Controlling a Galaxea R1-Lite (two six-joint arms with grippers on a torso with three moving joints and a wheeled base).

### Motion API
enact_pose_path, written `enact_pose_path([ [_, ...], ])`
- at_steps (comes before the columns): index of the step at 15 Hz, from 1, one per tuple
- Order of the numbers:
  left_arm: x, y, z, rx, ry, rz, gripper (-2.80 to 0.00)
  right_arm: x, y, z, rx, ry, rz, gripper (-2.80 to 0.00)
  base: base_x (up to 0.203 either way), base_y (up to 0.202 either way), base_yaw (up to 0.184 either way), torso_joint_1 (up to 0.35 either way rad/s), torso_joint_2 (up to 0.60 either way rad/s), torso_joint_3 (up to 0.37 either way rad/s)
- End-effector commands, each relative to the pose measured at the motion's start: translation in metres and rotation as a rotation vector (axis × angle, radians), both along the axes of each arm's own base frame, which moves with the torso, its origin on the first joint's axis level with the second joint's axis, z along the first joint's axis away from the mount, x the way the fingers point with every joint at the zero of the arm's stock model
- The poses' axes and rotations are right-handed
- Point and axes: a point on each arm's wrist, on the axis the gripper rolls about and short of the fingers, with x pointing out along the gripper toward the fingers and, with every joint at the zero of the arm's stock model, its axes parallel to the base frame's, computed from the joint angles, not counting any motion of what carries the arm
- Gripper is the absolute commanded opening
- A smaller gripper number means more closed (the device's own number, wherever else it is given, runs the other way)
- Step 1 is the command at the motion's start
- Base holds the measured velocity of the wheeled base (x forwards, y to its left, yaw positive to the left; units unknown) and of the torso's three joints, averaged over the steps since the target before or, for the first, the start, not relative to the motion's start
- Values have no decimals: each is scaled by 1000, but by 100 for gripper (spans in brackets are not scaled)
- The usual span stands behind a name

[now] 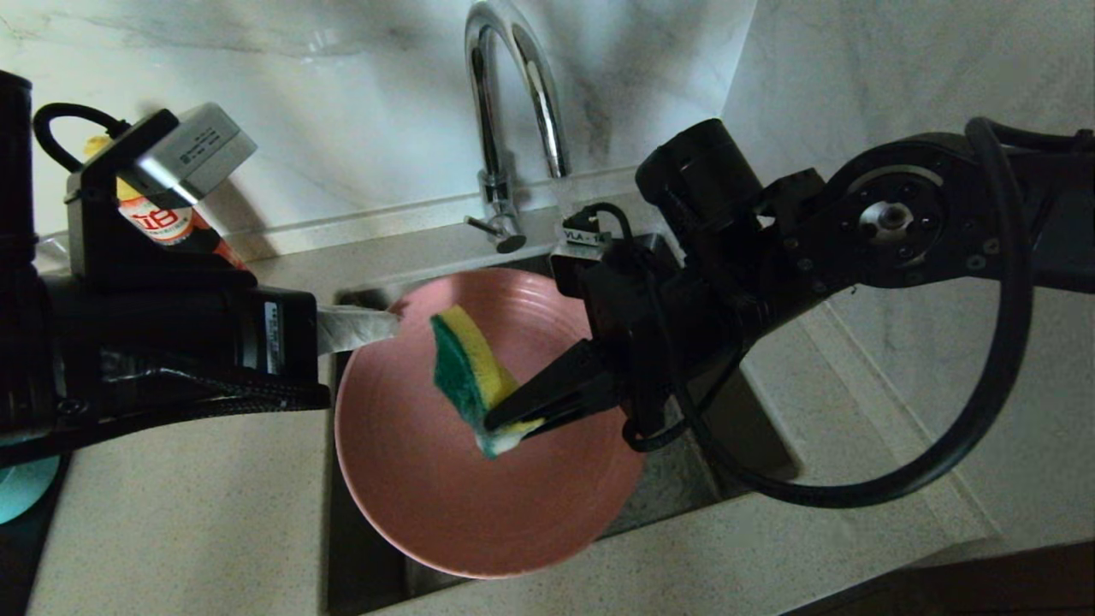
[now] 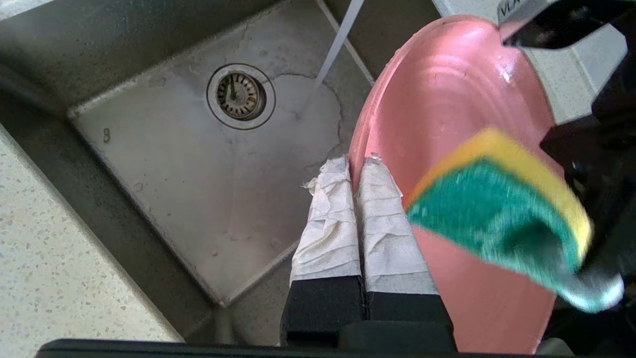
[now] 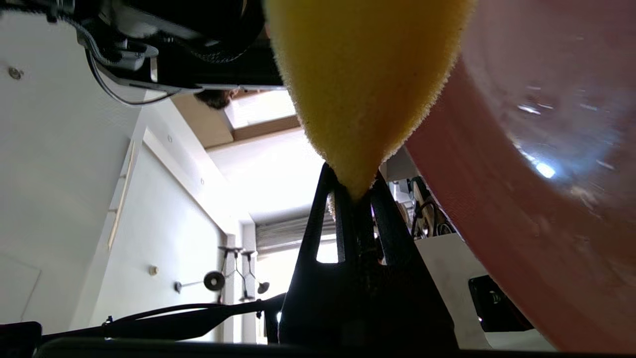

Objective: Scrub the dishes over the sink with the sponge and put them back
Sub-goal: Wipe the plate

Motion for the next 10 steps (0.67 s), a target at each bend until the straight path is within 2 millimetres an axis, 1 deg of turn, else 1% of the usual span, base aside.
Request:
enact_pose_path([
  [1, -1, 1, 1, -3, -1, 2, -280, 4, -12, 4, 1, 6, -28, -280, 0, 0, 0, 0, 0, 0],
  [5, -5, 4, 4, -15, -15, 4, -280, -3, -27, 11, -3, 7, -49, -280, 0, 0, 0, 0, 0, 0],
  [10, -8, 6, 8, -24, -29, 4, -280, -5, -48, 17, 0, 1, -97, -280, 0, 0, 0, 0, 0, 0],
])
